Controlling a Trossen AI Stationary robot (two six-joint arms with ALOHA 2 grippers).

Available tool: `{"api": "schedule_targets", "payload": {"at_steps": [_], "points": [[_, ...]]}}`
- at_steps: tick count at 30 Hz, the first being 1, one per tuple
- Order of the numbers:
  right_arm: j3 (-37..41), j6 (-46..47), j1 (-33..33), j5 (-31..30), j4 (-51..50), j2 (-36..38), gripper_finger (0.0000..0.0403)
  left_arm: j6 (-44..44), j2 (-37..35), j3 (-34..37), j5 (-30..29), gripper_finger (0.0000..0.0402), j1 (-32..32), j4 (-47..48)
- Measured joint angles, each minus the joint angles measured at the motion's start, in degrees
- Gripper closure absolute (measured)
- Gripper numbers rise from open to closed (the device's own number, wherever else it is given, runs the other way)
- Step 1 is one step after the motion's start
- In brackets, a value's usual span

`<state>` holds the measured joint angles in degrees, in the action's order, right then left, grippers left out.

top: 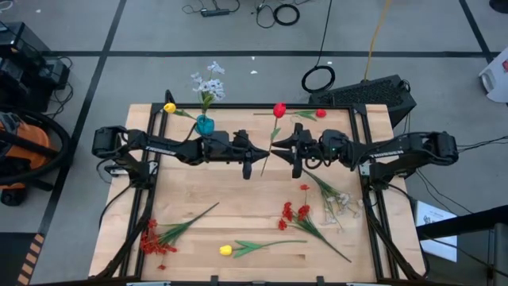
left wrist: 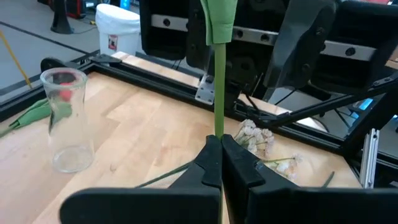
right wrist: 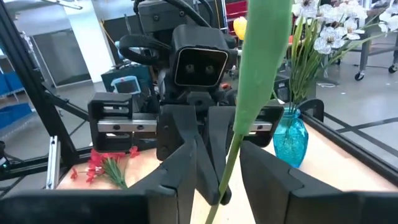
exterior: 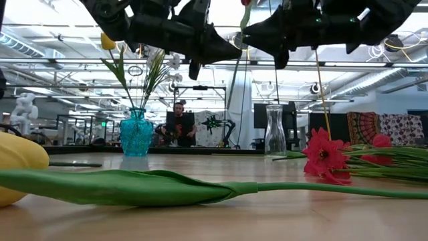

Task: Sort flowers into vase by color
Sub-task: Put the left red flower into the transparent vase

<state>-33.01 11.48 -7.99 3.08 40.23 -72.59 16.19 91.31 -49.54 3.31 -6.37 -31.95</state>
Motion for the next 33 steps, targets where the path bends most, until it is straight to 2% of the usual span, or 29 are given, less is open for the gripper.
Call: {"api": "schedule_targets", "payload": {"at_steps": [7,12,22,26,31,33], "points": [[-0.79,-0.09,-0.22,-0.30,-0.79,-0.25,0.0287,-0.02,-0.02,-0.04,0.02,0.0402,0.13,0.63],[-0.81,-0.19,-0.33,-4.67,-0.50,-0.23,0.0287,0.00,-0.02,-0.04,0.00,0.0402,0.36,1.10],[-0.86,-0.63,-0.33,-4.52,1.61,-0.21,0.0291,0.01,-0.02,-0.04,0.00,0.0402,0.50,1.43],[-0.86,-0.63,-0.33,-4.52,1.59,-0.21,0.0321,0.01,-0.02,-0.04,0.02,0.0402,0.52,1.43],[-0.86,-1.24,-0.31,-4.52,1.62,-0.21,0.0387,0.00,-0.02,-0.04,-0.12,0.0398,0.50,1.54],[-0.86,-1.69,-0.31,-4.54,1.63,-0.19,0.0393,0.00,-0.02,-0.04,-0.37,0.0389,0.50,1.55]]}}
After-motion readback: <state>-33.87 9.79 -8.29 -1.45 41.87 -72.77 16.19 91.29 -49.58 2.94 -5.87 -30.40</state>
